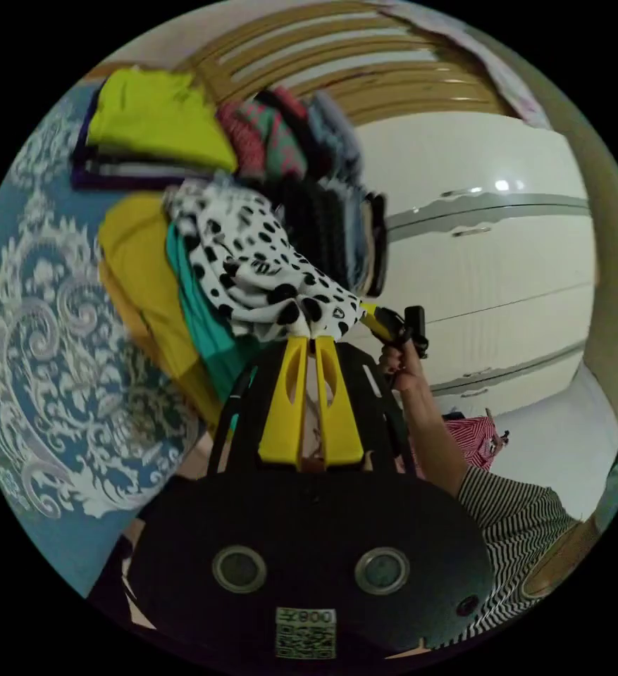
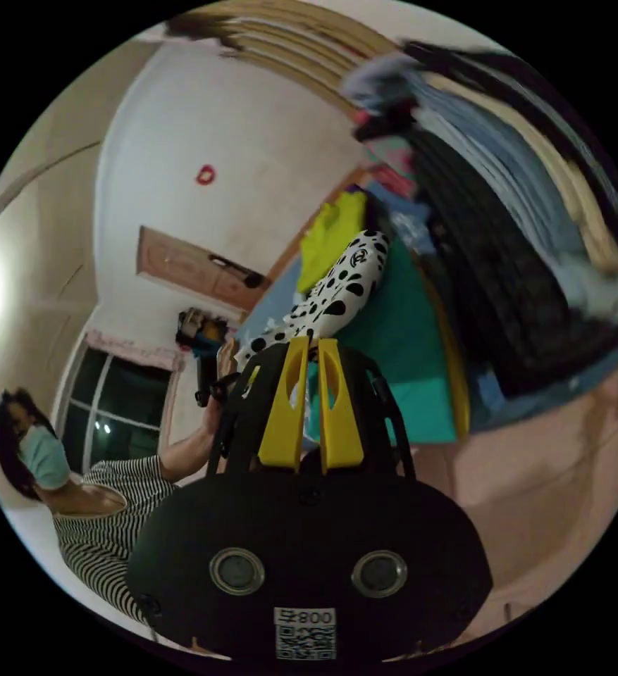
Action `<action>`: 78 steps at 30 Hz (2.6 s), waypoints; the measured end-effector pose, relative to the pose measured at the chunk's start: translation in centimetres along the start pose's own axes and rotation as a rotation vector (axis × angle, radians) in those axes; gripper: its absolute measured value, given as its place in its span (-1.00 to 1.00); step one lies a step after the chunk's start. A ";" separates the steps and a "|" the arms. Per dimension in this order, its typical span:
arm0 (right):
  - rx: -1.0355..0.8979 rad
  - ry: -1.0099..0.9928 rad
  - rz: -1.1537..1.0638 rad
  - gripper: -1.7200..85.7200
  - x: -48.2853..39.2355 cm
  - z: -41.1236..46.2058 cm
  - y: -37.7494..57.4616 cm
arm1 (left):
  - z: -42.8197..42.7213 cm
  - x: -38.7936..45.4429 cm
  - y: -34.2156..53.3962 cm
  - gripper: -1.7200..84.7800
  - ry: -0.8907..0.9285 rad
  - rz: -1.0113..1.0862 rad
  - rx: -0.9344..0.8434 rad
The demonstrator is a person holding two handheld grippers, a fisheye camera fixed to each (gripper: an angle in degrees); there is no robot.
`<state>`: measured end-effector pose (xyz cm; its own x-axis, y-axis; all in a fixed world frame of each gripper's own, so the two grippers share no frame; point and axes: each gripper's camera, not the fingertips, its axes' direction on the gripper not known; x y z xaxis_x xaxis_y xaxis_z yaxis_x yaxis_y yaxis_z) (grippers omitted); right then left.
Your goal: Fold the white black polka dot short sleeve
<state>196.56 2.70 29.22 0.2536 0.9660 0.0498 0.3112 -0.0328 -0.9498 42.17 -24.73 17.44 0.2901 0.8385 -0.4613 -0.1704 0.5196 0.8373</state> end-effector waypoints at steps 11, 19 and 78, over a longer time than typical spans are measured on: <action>-0.087 0.085 0.057 -0.92 7.5 -5.2 -0.8 | 12.5 -11.1 0.5 -0.91 0.009 -0.006 -0.101; -0.123 0.082 0.223 -0.92 13.2 -5.0 -1.7 | 17.4 -19.6 2.2 -0.91 -0.002 -0.075 -0.187; -0.034 0.631 -0.558 -0.81 -44.4 49.4 -36.2 | -3.3 -37.8 22.1 -0.95 -0.805 0.298 -0.242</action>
<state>128.81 -26.34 46.14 0.5156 0.5183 0.6823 0.5681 0.3893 -0.7251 24.33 -44.42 52.43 0.7602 0.6220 0.1878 -0.5119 0.3953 0.7627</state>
